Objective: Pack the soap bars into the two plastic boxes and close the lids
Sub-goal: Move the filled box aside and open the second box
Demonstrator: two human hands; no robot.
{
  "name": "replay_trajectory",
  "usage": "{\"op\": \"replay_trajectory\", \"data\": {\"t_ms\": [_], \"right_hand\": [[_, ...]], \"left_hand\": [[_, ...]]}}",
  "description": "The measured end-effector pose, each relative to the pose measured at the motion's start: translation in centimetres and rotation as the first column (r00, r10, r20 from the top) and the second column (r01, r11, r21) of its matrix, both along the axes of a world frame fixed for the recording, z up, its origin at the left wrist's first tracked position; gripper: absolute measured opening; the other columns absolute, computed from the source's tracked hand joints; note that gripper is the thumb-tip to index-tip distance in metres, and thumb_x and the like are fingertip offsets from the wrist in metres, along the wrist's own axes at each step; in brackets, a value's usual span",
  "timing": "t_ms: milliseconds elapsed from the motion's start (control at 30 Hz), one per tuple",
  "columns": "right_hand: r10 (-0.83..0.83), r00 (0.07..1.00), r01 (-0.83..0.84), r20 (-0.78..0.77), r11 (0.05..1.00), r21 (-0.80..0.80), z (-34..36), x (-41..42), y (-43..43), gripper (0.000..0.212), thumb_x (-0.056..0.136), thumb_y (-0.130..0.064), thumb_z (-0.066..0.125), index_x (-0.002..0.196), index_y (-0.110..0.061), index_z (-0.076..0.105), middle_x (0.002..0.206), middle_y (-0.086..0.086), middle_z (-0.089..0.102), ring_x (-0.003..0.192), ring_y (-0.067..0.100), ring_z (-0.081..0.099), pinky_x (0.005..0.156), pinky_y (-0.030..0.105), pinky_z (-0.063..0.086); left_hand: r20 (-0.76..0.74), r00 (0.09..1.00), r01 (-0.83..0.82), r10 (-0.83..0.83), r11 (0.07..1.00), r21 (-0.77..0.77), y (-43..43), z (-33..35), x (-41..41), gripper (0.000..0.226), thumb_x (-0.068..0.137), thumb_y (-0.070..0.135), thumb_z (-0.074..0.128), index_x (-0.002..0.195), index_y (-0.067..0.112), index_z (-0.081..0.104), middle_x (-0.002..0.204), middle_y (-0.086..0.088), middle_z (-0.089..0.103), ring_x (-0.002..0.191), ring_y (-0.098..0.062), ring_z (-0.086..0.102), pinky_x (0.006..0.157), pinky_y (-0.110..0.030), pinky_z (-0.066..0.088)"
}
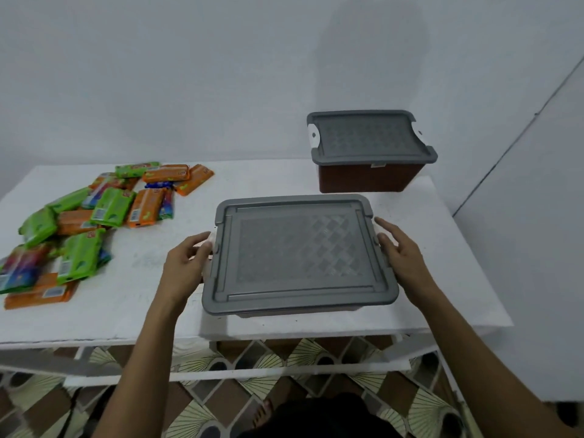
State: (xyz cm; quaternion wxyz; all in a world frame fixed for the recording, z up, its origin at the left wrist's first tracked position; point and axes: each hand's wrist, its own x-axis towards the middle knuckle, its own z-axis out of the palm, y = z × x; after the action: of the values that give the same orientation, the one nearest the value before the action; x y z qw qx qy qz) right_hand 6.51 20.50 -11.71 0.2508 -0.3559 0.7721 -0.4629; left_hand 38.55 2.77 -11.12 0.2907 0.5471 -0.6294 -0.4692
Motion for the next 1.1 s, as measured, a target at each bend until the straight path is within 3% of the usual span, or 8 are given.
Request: {"op": "replay_trajectory", "data": {"t_ms": [167,333,500,667,767,867,1000,1100], "right_hand": [[-0.066,0.878,0.081,-0.474,0.997,0.010,0.1,-0.9,-0.1,0.028,0.099,-0.030,0.049,0.110,-0.016,0.069,0.093,0.006,0.069,0.075,0.014,0.056,0.067,0.024,0.042],[0.041,0.882,0.007,-0.470,0.995,0.100,1.2,0.5,0.1,0.028,0.096,-0.028,0.055,0.103,-0.008,0.073,0.088,0.005,0.071,0.069,0.012,0.058,0.063,0.018,0.041],[-0.018,0.913,0.033,-0.407,0.999,0.030,3.5,1.1,0.9,0.022,0.095,-0.023,0.058,0.100,-0.008,0.074,0.081,0.003,0.070,0.067,0.009,0.060,0.060,0.014,0.041],[-0.084,0.989,0.057,-0.124,0.977,-0.204,9.2,0.6,0.4,0.013,0.095,-0.022,0.060,0.098,-0.018,0.071,0.057,-0.011,0.064,0.049,0.005,0.053,0.046,0.016,0.042],[-0.052,0.993,0.084,0.104,0.940,-0.329,11.8,0.6,0.0,0.022,0.099,-0.025,0.051,0.104,-0.013,0.069,0.070,0.006,0.069,0.054,0.014,0.056,0.048,0.025,0.048],[0.035,0.933,0.118,0.359,0.910,-0.397,12.9,-0.1,-0.6,0.025,0.096,-0.030,0.050,0.099,-0.014,0.069,0.083,0.014,0.069,0.063,0.018,0.056,0.053,0.027,0.049],[0.028,0.989,0.043,0.149,0.890,-0.453,12.8,-2.1,-2.6,0.013,0.093,-0.018,0.060,0.098,-0.019,0.072,0.097,0.002,0.068,0.085,0.012,0.061,0.070,0.029,0.050],[-0.052,0.990,-0.011,-0.130,0.898,-0.440,12.9,-3.9,-4.9,0.017,0.090,-0.015,0.064,0.104,-0.023,0.067,0.077,0.008,0.066,0.069,0.013,0.058,0.068,0.031,0.049]], "left_hand": [[0.372,0.915,0.024,0.156,0.900,-0.435,1.0,1.1,-0.1,0.035,0.096,0.041,0.052,0.118,0.018,0.066,0.099,-0.007,0.063,0.075,-0.017,0.059,0.070,-0.032,0.045],[0.623,0.782,0.265,-0.005,0.908,-0.325,1.7,2.5,-1.1,0.035,0.095,0.040,0.054,0.115,0.015,0.068,0.095,-0.007,0.070,0.084,-0.026,0.063,0.066,-0.031,0.043],[0.481,0.877,0.181,-0.017,0.938,-0.297,1.7,4.0,-0.8,0.035,0.093,0.040,0.058,0.120,0.020,0.068,0.093,-0.005,0.072,0.086,-0.026,0.065,0.072,-0.033,0.046],[0.077,0.997,0.008,0.025,0.917,-0.400,0.6,7.6,-1.0,0.028,0.091,0.040,0.062,0.118,0.035,0.066,0.071,0.004,0.063,0.059,-0.002,0.054,0.061,-0.029,0.045],[-0.311,0.949,-0.045,-0.058,0.947,-0.317,0.4,9.8,-1.0,0.023,0.096,0.022,0.058,0.116,0.031,0.067,0.067,0.010,0.067,0.057,-0.001,0.056,0.053,-0.019,0.048],[-0.457,0.882,0.034,-0.119,0.981,-0.189,-0.4,11.0,-0.8,0.020,0.098,0.024,0.052,0.103,0.022,0.072,0.086,0.004,0.074,0.075,-0.007,0.066,0.059,-0.021,0.054],[-0.434,0.881,0.098,-0.189,0.970,-0.223,-3.1,11.5,-2.1,0.021,0.098,0.021,0.054,0.106,0.024,0.073,0.101,0.008,0.075,0.094,-0.006,0.066,0.070,-0.022,0.053],[-0.302,0.923,0.124,-0.237,0.929,-0.347,-5.7,11.6,-4.7,0.024,0.094,0.010,0.061,0.112,0.023,0.069,0.086,0.002,0.074,0.078,-0.007,0.065,0.065,-0.026,0.055]]}}
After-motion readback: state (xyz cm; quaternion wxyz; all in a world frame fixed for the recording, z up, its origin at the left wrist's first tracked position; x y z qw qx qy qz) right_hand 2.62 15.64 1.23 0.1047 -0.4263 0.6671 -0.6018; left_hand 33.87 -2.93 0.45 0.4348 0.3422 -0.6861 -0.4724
